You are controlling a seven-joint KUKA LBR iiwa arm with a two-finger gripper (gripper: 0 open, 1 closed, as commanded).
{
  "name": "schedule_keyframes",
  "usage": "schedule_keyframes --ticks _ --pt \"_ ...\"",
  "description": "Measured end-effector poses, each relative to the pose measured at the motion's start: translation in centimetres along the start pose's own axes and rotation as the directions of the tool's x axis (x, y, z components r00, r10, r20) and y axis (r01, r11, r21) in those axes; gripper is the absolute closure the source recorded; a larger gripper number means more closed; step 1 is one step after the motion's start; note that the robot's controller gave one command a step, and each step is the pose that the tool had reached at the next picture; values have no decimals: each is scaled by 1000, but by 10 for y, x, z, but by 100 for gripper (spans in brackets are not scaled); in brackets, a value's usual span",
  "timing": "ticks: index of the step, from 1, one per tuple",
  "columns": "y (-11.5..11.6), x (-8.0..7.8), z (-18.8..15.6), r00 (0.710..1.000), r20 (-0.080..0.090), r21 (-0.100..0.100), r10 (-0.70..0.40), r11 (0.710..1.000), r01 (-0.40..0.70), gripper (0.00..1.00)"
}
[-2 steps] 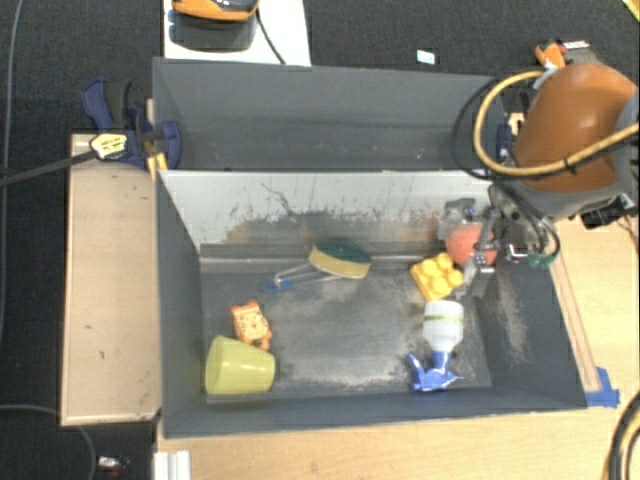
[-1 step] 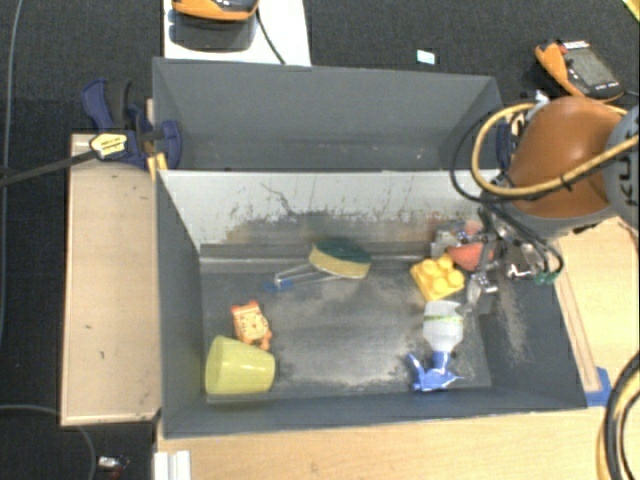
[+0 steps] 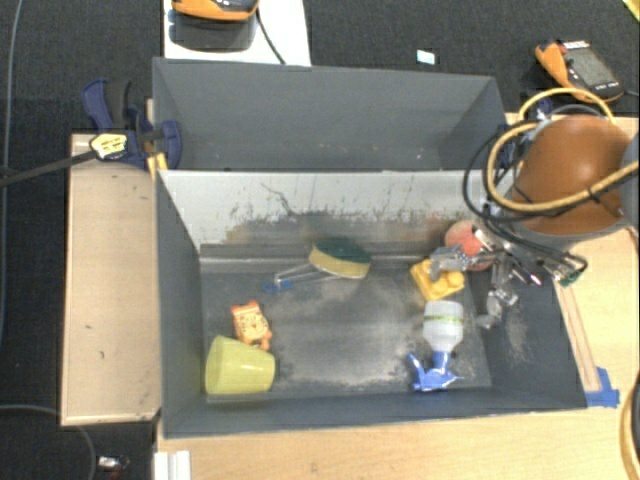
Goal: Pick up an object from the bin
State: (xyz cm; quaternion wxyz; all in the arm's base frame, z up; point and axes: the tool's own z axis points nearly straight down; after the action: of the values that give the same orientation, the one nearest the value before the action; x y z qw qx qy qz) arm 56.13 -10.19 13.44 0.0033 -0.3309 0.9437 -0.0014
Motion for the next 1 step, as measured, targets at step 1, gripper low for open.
schedule_keyframes --ticks 1 --pt "35 46 5 968 -1 -3 -252 968 252 0"
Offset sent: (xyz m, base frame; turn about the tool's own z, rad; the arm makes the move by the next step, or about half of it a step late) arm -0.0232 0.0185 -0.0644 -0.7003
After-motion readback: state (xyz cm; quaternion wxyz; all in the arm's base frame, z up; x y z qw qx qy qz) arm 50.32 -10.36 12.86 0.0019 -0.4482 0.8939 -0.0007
